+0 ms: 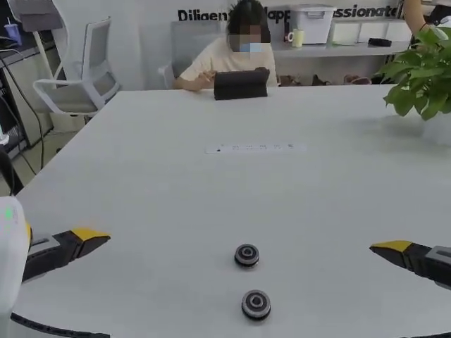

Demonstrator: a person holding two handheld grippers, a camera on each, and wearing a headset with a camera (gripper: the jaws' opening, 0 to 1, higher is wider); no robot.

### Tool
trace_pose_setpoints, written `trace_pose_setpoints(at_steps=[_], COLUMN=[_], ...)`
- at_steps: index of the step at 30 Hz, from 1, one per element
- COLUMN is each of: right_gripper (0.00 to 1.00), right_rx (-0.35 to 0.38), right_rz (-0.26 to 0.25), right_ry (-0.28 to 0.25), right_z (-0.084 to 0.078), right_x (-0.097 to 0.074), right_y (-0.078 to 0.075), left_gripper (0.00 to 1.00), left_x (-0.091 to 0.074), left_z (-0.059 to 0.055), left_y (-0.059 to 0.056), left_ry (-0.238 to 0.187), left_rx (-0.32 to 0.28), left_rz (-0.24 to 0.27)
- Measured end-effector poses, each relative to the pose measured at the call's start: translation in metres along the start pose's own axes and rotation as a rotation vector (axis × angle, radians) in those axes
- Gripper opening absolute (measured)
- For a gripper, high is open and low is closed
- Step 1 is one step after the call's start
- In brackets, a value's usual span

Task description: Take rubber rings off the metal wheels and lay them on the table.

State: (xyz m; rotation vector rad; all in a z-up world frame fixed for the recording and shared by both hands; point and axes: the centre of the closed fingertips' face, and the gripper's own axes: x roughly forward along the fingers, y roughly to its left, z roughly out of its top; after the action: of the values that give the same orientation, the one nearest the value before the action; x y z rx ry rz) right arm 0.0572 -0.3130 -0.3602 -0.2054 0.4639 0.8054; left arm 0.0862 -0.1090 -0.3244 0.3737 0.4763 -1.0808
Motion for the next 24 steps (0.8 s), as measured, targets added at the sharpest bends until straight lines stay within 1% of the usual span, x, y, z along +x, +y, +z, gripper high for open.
trace_pose_setpoints(at_steps=[4, 8, 12, 18, 24], right_gripper=[0.98, 0.98, 0.98, 0.98, 0.98], right_rx=[0.026, 0.02, 0.008, 0.011, 0.004], right_rz=[0.002, 0.004, 0.003, -0.005, -0.009], right_ry=[-0.012, -0.01, -0.009, -0.031, -0.031], right_z=[-0.001, -0.003, -0.002, 0.005, 0.008], right_x=[0.001, 0.003, 0.004, 0.005, 0.007], right_y=[0.0, -0.001, -0.003, -0.009, -0.013], left_gripper=[0.99, 0.99, 0.99, 0.99, 0.99], left_x=[0.001, 0.001, 0.001, 0.001, 0.002], left_z=[-0.006, -0.008, -0.008, -0.006, -0.007], left_y=[-0.001, -0.002, -0.002, 0.004, 0.011], left_ry=[0.008, 0.012, 0.01, 0.0, -0.007], left_rx=[-0.012, -0.016, -0.015, -0.016, -0.022], left_rz=[-0.003, -0.005, -0.005, 0.0, 0.007])
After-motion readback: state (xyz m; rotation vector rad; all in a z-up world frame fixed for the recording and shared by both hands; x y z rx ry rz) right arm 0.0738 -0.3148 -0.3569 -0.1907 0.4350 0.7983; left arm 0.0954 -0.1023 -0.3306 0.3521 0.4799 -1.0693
